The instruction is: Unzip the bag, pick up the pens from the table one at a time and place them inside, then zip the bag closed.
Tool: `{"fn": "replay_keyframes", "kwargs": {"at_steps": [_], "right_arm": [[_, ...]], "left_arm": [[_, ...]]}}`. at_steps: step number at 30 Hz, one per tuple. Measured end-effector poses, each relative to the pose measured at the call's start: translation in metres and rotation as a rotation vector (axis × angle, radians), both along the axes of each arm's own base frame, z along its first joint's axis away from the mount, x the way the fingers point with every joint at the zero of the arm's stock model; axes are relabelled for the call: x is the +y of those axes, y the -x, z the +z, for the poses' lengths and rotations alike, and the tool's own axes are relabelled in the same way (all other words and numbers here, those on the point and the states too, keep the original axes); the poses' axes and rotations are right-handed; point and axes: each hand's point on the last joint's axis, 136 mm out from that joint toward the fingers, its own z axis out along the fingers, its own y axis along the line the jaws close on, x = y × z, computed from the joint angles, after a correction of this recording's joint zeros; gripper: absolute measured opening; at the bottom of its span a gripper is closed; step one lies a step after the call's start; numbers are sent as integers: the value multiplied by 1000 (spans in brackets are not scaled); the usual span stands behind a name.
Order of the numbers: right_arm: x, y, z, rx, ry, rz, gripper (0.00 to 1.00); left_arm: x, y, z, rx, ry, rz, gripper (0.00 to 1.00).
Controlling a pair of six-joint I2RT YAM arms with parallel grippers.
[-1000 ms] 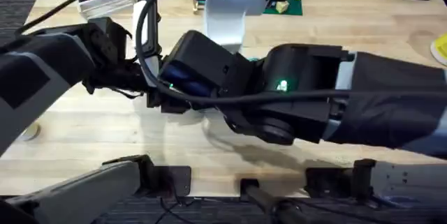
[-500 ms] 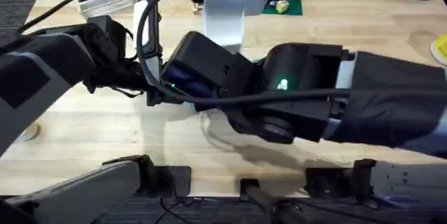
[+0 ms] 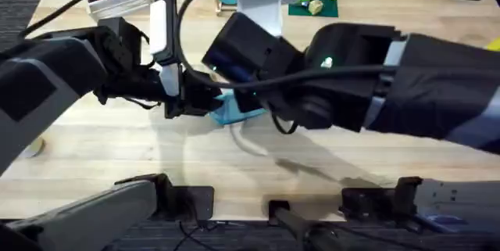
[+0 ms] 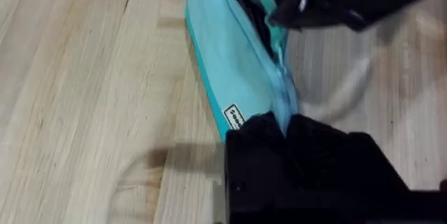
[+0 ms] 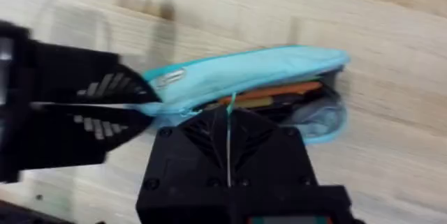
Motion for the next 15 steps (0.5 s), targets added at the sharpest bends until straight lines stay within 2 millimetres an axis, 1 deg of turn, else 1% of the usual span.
{"fn": "replay_keyframes", "kwargs": {"at_steps": [7, 10, 15], "right_arm": [[-28, -13, -6, 23, 78, -31, 33], [-41, -24, -7, 24, 97, -60, 33], [-70, -46, -6, 15, 136, -124, 33]], "left_arm": [[0, -1, 0, -4, -1, 0, 46], [1, -1, 0, -7, -5, 0, 46], [1, -3, -1, -14, -10, 1, 46]]}}
